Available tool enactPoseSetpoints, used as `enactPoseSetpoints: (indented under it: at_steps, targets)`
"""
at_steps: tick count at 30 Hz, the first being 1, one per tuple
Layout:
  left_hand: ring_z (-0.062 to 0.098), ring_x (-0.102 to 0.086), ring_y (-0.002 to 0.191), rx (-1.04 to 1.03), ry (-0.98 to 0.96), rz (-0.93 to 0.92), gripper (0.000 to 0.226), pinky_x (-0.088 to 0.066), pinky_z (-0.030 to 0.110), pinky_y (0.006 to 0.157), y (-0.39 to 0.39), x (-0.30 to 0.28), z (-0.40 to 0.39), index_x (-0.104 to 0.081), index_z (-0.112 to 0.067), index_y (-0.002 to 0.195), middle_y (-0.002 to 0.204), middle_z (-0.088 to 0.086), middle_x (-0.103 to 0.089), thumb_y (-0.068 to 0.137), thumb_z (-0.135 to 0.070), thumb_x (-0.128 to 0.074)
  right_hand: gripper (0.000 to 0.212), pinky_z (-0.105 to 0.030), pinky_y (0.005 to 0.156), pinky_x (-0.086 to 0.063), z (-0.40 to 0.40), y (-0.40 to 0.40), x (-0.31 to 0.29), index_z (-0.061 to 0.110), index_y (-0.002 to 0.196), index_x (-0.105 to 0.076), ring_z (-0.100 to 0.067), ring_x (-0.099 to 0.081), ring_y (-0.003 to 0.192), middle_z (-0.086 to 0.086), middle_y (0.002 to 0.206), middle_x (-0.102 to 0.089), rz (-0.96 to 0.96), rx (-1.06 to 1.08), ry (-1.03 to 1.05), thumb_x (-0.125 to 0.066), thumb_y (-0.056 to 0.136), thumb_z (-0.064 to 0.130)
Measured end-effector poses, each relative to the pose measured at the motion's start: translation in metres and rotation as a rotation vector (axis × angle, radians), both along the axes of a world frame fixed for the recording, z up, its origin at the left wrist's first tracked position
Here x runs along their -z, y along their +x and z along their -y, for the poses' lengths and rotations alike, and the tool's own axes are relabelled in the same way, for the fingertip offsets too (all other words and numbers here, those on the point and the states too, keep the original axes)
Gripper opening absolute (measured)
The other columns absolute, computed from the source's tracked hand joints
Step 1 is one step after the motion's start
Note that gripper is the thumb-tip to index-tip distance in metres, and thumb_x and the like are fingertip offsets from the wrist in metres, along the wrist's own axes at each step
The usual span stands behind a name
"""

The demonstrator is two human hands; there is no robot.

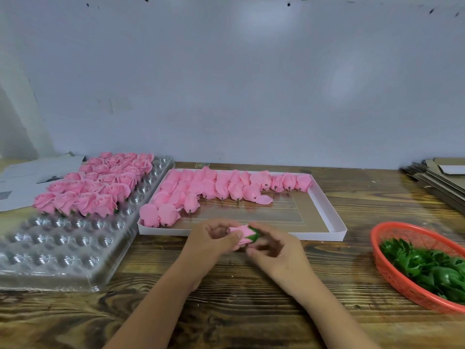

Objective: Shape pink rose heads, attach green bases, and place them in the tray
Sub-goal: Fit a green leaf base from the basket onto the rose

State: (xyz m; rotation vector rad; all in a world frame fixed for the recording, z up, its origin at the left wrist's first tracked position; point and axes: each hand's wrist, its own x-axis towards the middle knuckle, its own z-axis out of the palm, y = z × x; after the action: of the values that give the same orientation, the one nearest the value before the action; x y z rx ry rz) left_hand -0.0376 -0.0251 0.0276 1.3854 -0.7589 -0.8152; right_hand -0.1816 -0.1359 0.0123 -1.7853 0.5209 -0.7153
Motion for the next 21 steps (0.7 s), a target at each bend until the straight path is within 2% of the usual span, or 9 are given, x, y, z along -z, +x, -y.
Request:
enactPoseSetpoints:
  at_steps: [3, 5, 7, 9, 12, 15, 18, 20, 21]
  targets:
    - [0.014, -0.075, 0.092, 0.023, 0.012, 0.012, 0.017, -0.057, 0.018, 0.074, -0.001, 0.002, 0.001, -0.078, -0.016, 0.104, 0.098, 0.004, -0.079, 0.089, -0.010, -0.076, 0.058, -0.015, 0.072, -0.054, 0.000, 0.002, 0.008, 0.049, 0.110, -0.064, -0.011, -0.070, 0.080, 0.007, 0.087, -0.074, -0.003, 0.062, -0.167, -0.080, 0.078, 0.003]
    - [0.010, -0.074, 0.094, 0.059, 0.018, 0.064, 0.017, -0.057, 0.018, 0.075, -0.002, 0.002, 0.001, -0.079, -0.025, 0.104, 0.101, 0.000, -0.079, 0.089, -0.017, -0.077, 0.055, -0.015, 0.071, -0.053, 0.003, 0.003, 0.010, 0.052, 0.107, -0.064, -0.010, -0.068, 0.080, 0.017, 0.091, -0.073, 0.006, 0.111, -0.285, -0.080, 0.080, 0.007]
    - [0.006, -0.072, 0.100, 0.087, 0.019, 0.133, 0.023, -0.057, 0.019, 0.082, -0.002, 0.001, 0.001, -0.077, -0.035, 0.108, 0.106, -0.007, -0.078, 0.087, -0.028, -0.079, 0.049, -0.021, 0.075, -0.055, 0.004, 0.002, 0.009, 0.050, 0.109, -0.065, -0.011, -0.068, 0.081, 0.020, 0.095, -0.073, 0.013, 0.114, -0.281, -0.078, 0.084, 0.011]
    - [0.005, -0.070, 0.104, 0.086, -0.003, 0.170, 0.037, -0.055, 0.021, 0.087, -0.001, 0.000, 0.001, -0.072, -0.043, 0.114, 0.110, -0.010, -0.077, 0.079, -0.038, -0.085, 0.040, -0.025, 0.075, -0.057, 0.002, 0.002, 0.005, 0.044, 0.113, -0.067, -0.013, -0.070, 0.082, 0.014, 0.097, -0.075, 0.043, 0.073, -0.152, -0.073, 0.090, 0.012]
    - [0.007, -0.067, 0.107, 0.052, -0.026, 0.223, 0.056, -0.052, 0.026, 0.094, -0.002, 0.001, 0.002, -0.068, -0.046, 0.119, 0.115, -0.014, -0.074, 0.066, -0.050, -0.087, 0.031, -0.025, 0.065, -0.059, -0.002, 0.001, -0.003, 0.029, 0.119, -0.067, -0.018, -0.074, 0.087, 0.000, 0.099, -0.077, 0.110, -0.075, 0.164, -0.063, 0.096, 0.009]
    - [0.006, -0.068, 0.108, 0.114, -0.027, 0.204, 0.054, -0.053, 0.021, 0.088, -0.007, 0.002, 0.002, -0.070, -0.044, 0.116, 0.113, -0.012, -0.075, 0.065, -0.055, -0.084, 0.026, -0.025, 0.067, -0.060, -0.007, -0.001, -0.007, 0.021, 0.118, -0.071, -0.023, -0.073, 0.087, -0.012, 0.101, -0.076, 0.078, -0.249, 0.360, -0.064, 0.093, 0.024]
    - [0.008, -0.071, 0.103, 0.154, 0.005, 0.172, 0.059, -0.054, 0.017, 0.083, -0.009, -0.001, 0.001, -0.070, -0.035, 0.116, 0.107, -0.007, -0.077, 0.062, -0.058, -0.079, 0.028, -0.025, 0.072, -0.059, -0.012, 0.000, -0.007, 0.022, 0.109, -0.076, -0.021, -0.072, 0.088, -0.009, 0.101, -0.075, 0.007, -0.403, 0.441, -0.066, 0.090, 0.041]
    - [0.008, -0.069, 0.108, 0.189, -0.007, 0.188, 0.048, -0.054, 0.019, 0.088, -0.010, -0.002, 0.001, -0.075, -0.029, 0.108, 0.113, -0.009, -0.075, 0.067, -0.054, -0.077, 0.031, -0.025, 0.074, -0.058, -0.013, 0.001, -0.008, 0.022, 0.108, -0.075, -0.019, -0.070, 0.086, -0.004, 0.096, -0.074, -0.019, -0.465, 0.493, -0.069, 0.086, 0.043]
    - [0.008, -0.069, 0.110, 0.217, -0.027, 0.191, 0.039, -0.053, 0.019, 0.089, -0.011, -0.002, 0.000, -0.076, -0.027, 0.103, 0.117, -0.010, -0.074, 0.072, -0.050, -0.076, 0.033, -0.025, 0.076, -0.058, -0.013, 0.001, -0.009, 0.021, 0.114, -0.072, -0.018, -0.069, 0.085, -0.003, 0.096, -0.073, -0.023, -0.489, 0.521, -0.069, 0.086, 0.040]
